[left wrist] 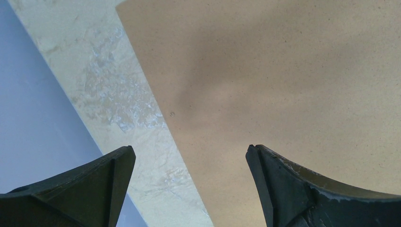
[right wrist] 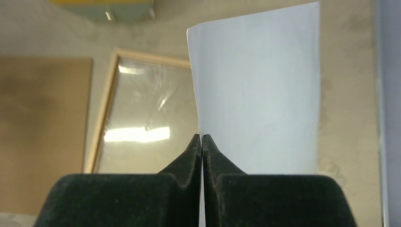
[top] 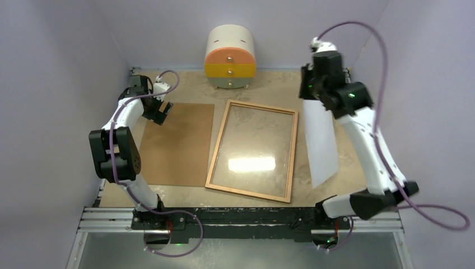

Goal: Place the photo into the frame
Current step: Turn over the photo from the photo frame.

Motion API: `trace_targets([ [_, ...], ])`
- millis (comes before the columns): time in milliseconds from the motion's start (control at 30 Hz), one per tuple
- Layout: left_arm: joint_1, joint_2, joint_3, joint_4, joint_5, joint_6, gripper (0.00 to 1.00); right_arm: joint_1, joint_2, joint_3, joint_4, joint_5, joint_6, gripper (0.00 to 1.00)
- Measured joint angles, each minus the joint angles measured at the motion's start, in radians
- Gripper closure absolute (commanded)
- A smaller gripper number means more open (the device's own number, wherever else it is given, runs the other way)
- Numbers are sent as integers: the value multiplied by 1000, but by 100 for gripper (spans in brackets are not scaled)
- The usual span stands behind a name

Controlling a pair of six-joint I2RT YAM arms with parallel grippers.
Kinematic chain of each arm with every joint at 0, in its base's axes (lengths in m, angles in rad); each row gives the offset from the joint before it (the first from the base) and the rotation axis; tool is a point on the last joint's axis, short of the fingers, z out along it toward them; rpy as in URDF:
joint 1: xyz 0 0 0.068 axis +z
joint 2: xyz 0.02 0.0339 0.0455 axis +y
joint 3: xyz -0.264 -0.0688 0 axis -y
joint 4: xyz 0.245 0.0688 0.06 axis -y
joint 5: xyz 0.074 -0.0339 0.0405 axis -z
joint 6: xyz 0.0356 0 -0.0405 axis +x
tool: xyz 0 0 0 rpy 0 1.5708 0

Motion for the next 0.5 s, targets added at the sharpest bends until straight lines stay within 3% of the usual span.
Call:
trace_targets([
  [133,0,-1,-10,2,0,0,1,20,127,-195,41,-108,31,100],
  [267,0,-1,-11,13,0,0,1,25,152,-349,94,-274,130,100],
  [500,0,-10,-26,27,0,0,1,21,180,-455,278,-505,369,100],
])
